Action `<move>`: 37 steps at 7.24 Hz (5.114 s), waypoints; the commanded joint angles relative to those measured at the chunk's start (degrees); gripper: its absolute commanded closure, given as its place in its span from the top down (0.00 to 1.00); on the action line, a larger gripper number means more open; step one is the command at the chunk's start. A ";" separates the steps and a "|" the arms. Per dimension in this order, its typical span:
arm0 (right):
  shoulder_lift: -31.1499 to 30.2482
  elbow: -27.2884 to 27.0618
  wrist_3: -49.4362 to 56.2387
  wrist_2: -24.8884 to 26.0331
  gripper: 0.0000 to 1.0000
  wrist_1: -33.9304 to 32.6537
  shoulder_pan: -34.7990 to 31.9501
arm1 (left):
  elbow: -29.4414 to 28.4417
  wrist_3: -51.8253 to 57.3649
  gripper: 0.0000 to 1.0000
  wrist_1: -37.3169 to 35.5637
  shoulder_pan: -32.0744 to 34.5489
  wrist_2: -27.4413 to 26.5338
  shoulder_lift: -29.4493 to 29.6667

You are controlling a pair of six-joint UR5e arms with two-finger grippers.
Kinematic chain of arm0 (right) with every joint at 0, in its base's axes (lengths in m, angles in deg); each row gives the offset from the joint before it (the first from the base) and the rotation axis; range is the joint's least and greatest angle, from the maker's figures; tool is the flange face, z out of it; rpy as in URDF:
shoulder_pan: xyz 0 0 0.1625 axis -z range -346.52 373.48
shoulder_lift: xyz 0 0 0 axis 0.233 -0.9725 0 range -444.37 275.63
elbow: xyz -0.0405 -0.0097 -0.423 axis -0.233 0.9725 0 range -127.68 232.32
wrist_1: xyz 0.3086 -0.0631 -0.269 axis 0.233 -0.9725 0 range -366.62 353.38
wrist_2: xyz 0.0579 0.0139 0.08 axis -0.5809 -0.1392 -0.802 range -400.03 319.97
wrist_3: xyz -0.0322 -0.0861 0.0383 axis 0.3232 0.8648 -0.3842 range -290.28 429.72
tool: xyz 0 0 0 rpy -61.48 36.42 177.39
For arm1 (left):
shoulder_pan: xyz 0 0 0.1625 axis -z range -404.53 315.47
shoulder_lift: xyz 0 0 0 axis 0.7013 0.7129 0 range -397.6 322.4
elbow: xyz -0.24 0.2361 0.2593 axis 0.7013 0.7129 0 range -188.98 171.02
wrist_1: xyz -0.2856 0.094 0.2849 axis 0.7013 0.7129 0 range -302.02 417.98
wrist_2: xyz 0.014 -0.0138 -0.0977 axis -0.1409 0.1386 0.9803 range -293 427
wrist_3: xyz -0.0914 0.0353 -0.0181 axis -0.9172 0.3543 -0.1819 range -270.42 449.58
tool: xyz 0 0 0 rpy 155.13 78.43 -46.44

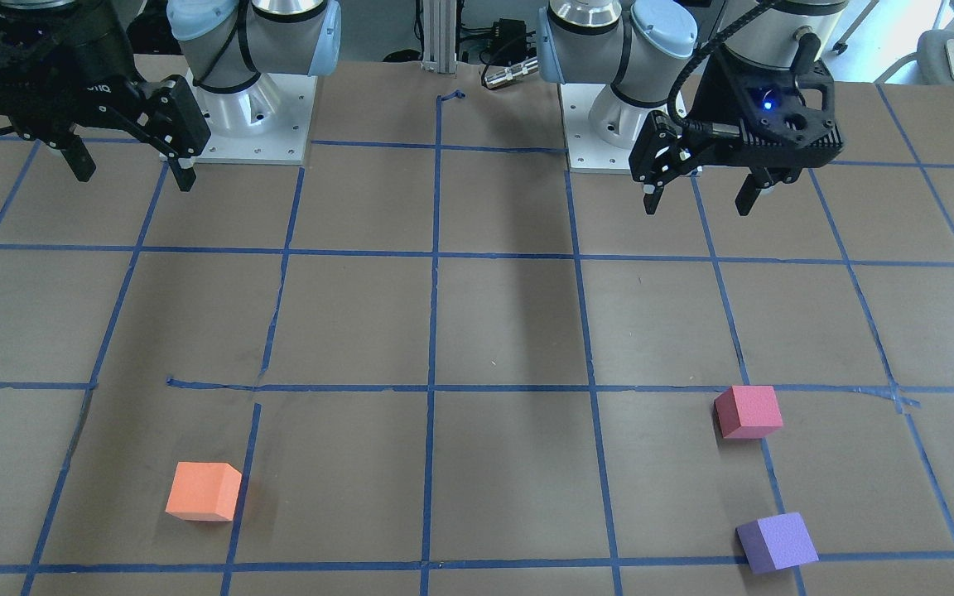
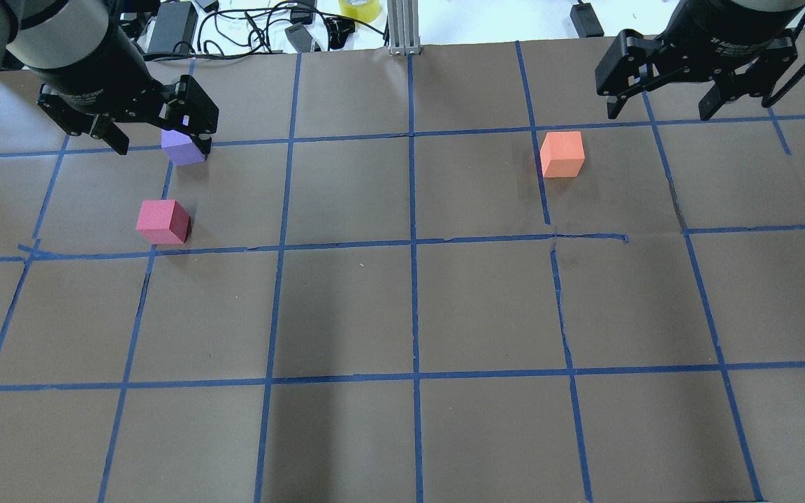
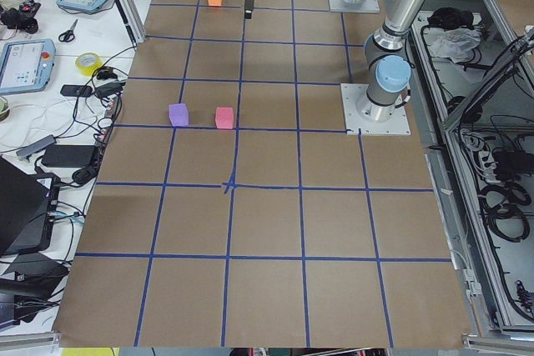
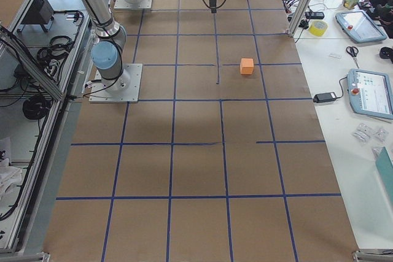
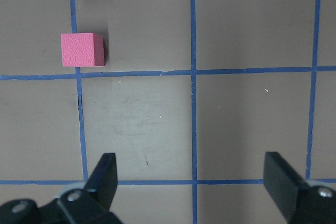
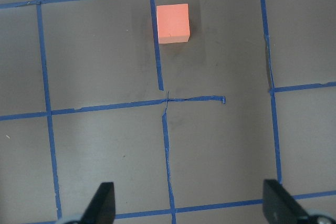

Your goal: Arrange blocks in a line

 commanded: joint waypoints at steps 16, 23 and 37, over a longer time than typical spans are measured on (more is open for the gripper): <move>1.34 0.20 0.09 0.12 1.00 0.00 0.52 | 0.17 0.00 1.00 -0.09 -0.09 0.10 0.00; 26.09 3.28 4.39 0.03 1.00 -21.44 0.88 | 0.17 -0.09 1.00 -0.09 0.00 0.11 0.09; 40.38 4.59 3.34 0.04 0.34 -32.35 -0.08 | 0.00 0.09 1.00 -0.09 -0.17 -0.07 0.18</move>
